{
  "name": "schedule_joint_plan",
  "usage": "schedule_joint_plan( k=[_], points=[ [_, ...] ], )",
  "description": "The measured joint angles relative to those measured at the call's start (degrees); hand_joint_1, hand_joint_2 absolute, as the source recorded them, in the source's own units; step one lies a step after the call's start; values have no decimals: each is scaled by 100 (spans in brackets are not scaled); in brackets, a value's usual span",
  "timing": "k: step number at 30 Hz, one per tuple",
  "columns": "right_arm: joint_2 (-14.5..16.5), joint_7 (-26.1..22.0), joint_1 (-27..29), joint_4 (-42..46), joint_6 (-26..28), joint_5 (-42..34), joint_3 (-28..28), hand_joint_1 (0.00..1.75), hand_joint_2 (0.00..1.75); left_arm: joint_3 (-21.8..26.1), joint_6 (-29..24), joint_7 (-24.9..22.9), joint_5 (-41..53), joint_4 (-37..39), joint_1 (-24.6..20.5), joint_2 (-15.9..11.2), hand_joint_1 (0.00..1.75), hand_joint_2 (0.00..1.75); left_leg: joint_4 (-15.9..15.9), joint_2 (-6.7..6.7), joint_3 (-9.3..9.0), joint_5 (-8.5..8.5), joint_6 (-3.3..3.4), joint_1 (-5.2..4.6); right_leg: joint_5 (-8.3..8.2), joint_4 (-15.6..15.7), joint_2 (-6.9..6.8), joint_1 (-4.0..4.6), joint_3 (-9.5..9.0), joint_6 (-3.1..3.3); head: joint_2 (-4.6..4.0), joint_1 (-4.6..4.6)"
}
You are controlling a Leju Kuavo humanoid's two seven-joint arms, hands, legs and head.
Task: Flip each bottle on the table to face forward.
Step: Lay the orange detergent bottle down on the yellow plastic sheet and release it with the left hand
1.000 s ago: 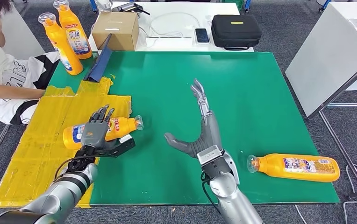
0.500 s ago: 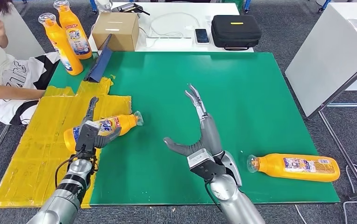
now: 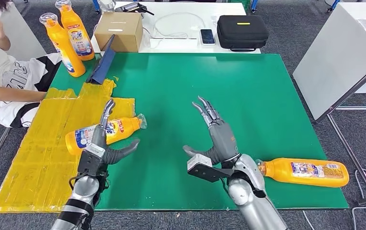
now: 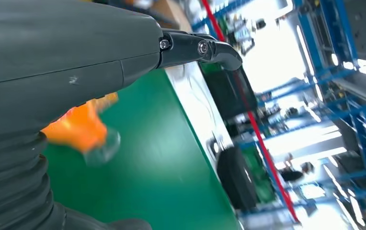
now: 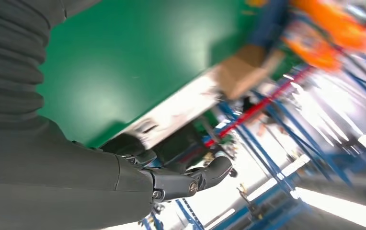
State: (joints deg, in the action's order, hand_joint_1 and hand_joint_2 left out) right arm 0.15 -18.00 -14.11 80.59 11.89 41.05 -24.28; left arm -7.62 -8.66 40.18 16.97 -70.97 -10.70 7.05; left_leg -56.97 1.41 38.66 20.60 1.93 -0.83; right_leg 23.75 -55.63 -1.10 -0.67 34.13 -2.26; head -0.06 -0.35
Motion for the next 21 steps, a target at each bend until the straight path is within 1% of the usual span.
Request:
schedule_joint_plan(
  k=[2, 5, 7, 10, 21],
  points=[
    [-237, 153, -7, -115, -112, 313, 18, 0, 175, -15, 240, -11, -103, -125, 132, 61, 0, 175, 0, -2, 1, 0, 1, -1, -1, 1, 0, -2, -1, -1, -1, 0],
    [-623, 247, 23, -276, -306, 516, 87, 0, 175, -27, 523, -65, -199, -270, 299, 148, 0, 175, -1, -5, 2, 1, 2, -5, -2, 1, -1, -6, -1, -3, 0, 1],
    [-873, 250, 79, -338, -456, 564, 169, 0, 175, -43, 639, -97, -228, -336, 374, 199, 0, 175, -2, -7, 3, 1, 3, -6, -2, 2, -2, -7, -2, -4, 0, 2],
    [-1166, 234, 179, -374, -622, 598, 293, 0, 175, -75, 695, -110, -241, -393, 428, 253, 0, 175, -2, -6, 4, 3, 4, -8, -3, 2, -1, -7, -3, -5, 0, 0],
    [-1821, 188, 347, -390, -1039, 504, 497, 0, 175, -121, 763, -163, -208, -433, 449, 344, 0, 175, -1, -5, 5, 4, 4, -6, -2, 1, -1, -6, -1, -6, 0, -1]
  ],
)
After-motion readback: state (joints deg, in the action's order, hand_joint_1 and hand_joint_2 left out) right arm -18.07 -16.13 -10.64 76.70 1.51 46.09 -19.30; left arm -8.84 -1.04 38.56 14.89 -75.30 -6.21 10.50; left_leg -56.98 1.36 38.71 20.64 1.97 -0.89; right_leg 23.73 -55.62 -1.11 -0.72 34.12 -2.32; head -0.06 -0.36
